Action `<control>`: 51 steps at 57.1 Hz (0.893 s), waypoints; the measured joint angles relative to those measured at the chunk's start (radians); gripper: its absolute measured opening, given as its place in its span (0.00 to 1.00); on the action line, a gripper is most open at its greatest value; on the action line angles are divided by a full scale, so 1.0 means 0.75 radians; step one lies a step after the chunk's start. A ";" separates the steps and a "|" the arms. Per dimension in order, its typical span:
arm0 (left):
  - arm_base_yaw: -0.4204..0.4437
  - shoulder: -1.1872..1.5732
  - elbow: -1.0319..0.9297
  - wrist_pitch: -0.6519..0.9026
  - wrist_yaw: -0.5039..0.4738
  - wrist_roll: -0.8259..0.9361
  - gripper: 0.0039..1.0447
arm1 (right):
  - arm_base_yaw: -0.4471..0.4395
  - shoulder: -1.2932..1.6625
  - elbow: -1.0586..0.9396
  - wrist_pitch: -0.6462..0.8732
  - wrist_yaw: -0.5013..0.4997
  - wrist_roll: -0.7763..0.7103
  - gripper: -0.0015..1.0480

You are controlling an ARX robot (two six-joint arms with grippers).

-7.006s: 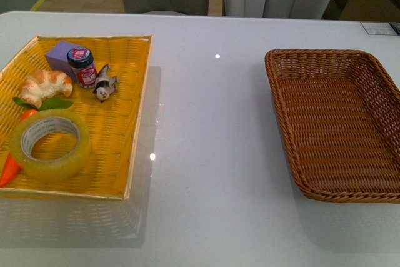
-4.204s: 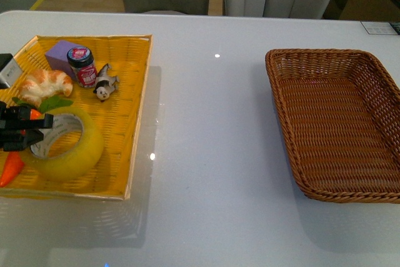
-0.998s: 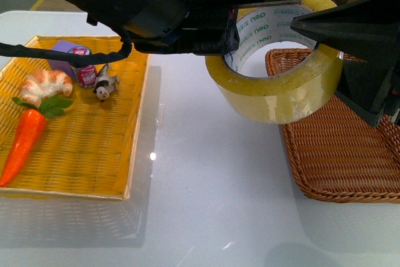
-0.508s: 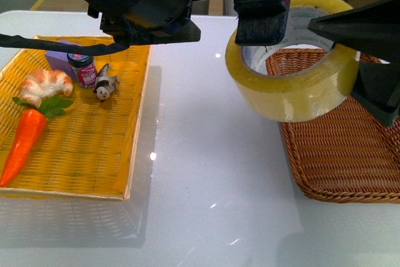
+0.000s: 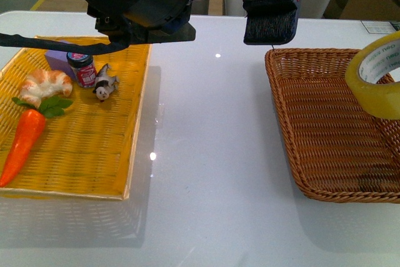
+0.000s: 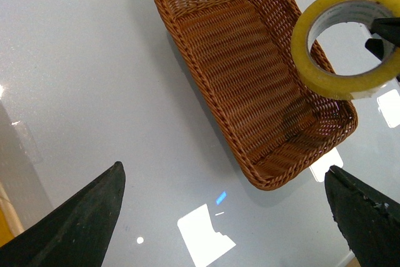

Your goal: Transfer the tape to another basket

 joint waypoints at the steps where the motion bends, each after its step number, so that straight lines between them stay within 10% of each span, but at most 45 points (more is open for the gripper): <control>1: 0.000 0.000 0.000 0.000 0.000 0.000 0.92 | -0.001 0.043 0.034 -0.017 0.015 -0.015 0.44; 12: 0.000 0.000 0.001 0.000 0.000 0.000 0.92 | 0.060 0.289 0.215 -0.037 0.019 0.011 0.45; 29: 0.000 0.000 0.001 0.000 0.000 0.000 0.92 | 0.124 0.390 0.248 -0.032 0.106 -0.001 0.92; 51: 0.000 0.000 0.001 0.000 0.001 0.000 0.92 | -0.027 0.050 0.010 0.094 0.170 0.022 0.91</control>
